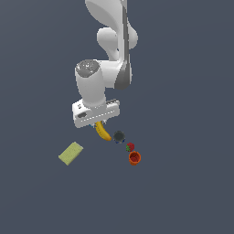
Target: Pick up a designated object from a clutter of objects.
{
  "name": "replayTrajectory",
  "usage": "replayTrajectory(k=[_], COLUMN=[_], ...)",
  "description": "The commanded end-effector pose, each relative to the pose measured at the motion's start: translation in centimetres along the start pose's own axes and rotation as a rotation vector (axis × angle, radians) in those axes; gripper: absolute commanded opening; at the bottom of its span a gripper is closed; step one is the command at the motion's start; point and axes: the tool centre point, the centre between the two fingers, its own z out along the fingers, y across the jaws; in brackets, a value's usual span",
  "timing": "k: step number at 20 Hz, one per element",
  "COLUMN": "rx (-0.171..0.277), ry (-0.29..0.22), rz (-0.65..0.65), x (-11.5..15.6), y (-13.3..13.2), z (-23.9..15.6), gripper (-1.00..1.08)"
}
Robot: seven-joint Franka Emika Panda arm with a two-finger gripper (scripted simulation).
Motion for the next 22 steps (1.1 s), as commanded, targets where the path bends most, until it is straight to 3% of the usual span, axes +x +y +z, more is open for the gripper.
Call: replayTrajectory(k=[1, 22], rx=[0.0, 0.001], ry=[0.002, 0.001], rz=[0.0, -0.001], x=[-0.8, -7.5], y=[0.9, 8.2], z=[-2.6, -23.8], gripper=[-1.0, -1.0])
